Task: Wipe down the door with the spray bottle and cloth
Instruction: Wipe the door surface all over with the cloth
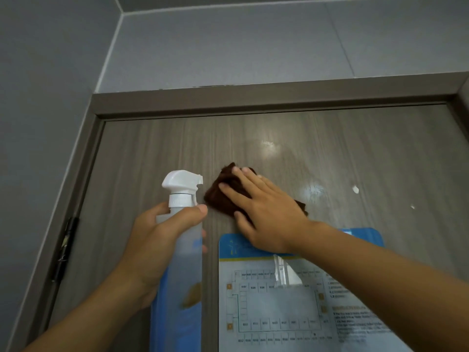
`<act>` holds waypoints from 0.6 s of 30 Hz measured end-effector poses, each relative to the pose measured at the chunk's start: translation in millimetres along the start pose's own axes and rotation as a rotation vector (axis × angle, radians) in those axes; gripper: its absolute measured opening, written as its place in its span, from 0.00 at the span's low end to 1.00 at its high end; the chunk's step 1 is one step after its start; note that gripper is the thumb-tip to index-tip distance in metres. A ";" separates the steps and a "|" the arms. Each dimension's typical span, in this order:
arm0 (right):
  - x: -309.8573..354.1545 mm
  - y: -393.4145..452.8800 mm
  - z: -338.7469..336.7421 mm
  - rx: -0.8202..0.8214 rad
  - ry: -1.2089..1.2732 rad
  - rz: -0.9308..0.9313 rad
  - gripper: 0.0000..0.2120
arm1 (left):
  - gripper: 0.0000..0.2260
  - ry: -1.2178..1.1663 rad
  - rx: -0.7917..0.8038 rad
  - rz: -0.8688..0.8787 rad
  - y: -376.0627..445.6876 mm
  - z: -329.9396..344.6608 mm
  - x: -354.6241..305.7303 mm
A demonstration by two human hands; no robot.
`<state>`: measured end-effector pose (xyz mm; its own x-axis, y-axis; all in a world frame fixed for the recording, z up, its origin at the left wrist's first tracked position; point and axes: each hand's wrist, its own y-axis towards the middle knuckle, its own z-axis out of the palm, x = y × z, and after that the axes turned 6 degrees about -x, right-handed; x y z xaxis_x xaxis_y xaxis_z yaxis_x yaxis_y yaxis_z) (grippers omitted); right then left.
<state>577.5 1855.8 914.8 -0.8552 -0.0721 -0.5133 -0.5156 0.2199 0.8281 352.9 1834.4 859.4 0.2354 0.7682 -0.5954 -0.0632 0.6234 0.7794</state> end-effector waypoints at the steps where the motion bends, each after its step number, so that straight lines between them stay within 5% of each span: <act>1: -8.4 -10.7 -1.8 0.005 -0.024 0.015 0.31 | 0.21 0.011 0.007 0.003 -0.4 -0.5 0.6; 10: -58.4 28.1 -12.9 -0.138 0.021 0.554 0.32 | 0.25 0.022 0.014 0.017 -2.3 8.8 -7.7; 13: -42.2 41.3 -7.0 -0.144 -0.013 0.428 0.32 | 0.21 0.028 -0.020 0.020 -2.8 17.0 -9.2; 18: -25.8 2.0 -7.5 0.014 -0.053 -0.036 0.31 | 0.22 0.028 -0.038 0.022 -3.9 25.9 -12.9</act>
<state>598.1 1850.8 931.4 -0.8318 -0.0285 -0.5544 -0.5450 0.2316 0.8058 375.3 1818.3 869.2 0.2069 0.7849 -0.5841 -0.1049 0.6113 0.7844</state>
